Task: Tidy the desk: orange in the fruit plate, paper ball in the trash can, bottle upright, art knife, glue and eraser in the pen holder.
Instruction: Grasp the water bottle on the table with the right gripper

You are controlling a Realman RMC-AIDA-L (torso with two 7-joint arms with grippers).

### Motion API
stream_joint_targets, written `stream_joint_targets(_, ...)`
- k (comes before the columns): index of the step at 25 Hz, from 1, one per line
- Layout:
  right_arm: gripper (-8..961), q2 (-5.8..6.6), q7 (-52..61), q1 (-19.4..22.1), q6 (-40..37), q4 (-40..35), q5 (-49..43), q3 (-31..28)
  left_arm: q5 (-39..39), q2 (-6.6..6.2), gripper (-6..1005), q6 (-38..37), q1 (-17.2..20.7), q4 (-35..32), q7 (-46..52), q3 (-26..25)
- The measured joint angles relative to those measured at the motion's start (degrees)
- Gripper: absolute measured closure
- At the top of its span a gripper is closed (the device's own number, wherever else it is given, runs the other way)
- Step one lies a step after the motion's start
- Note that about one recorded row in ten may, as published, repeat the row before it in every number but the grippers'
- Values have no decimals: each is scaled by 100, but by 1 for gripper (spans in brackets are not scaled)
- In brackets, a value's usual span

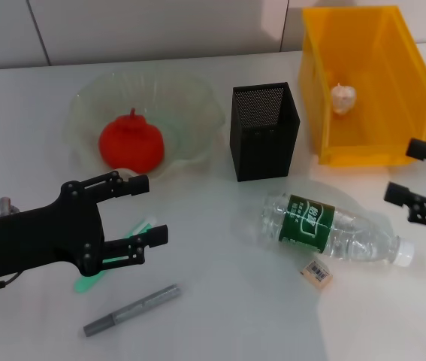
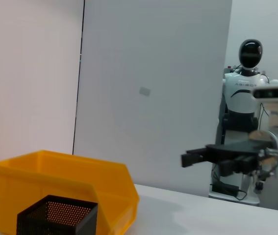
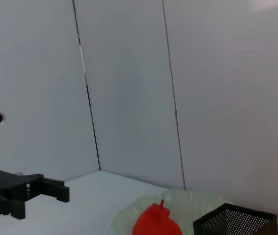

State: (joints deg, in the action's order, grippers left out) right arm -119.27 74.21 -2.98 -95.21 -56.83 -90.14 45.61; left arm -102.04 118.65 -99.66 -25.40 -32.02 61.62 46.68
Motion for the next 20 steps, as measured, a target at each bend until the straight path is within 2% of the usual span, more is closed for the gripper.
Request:
stream_joint_targets(3, 104, 51, -865, -53, -496, 962, -146, -599, 0, 0, 213, 7, 17, 2, 0, -16)
stream_joint_targets(6, 104, 97, -1445, -19, -751, 1526, -478, -1210, 0, 0, 213, 36, 32, 3, -1, -18)
stream_joint_targets(14, 105, 75, -1520, 56, -819, 1632, -1955, -2364, 0, 0, 213, 144, -4, 124, -2, 13)
stream_joint_targets(20, 106, 51, -1619, 46, -667, 1643, -2373, -2739, -3, 0, 213, 156, -21, 155, 8, 21)
